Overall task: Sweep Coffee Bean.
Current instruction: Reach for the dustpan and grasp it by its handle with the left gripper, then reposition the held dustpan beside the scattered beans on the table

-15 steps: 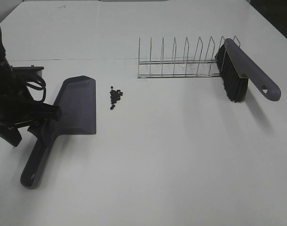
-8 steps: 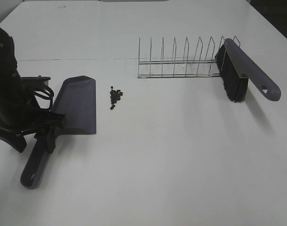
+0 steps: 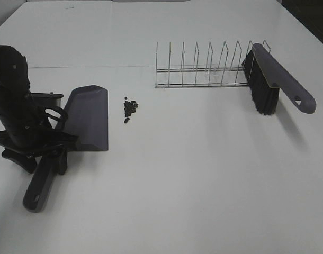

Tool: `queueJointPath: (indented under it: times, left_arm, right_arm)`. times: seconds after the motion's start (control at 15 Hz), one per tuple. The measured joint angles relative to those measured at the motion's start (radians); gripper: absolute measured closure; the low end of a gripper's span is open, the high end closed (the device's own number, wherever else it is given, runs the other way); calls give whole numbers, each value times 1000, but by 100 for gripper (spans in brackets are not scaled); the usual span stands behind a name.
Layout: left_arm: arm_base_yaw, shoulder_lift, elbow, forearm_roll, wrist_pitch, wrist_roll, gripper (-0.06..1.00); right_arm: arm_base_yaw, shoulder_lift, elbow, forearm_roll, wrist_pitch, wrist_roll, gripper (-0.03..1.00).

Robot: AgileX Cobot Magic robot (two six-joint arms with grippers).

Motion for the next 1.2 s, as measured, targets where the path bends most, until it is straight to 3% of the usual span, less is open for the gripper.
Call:
queueJointPath:
  times: [0.4,0.53,0.6,0.67,1.2]
  left_arm:
    - [0,1,-2,3,-55,0,36]
    - [0,2,-2,6,-59,0,48]
    - [0,2,-2,6,-59,-1,60]
    - [0,2,-2,6,-59,1,63]
    - [0,-153,1,12,-64,-65,62]
  right_arm:
    - [0,0,0,0,0,0,41]
    - [0,0,0,0,0,0,41]
    - [0,0,0,0,0,0,41]
    - [0,0,0,0,0,0,41]
    - [0,0,0,0,0,0,41]
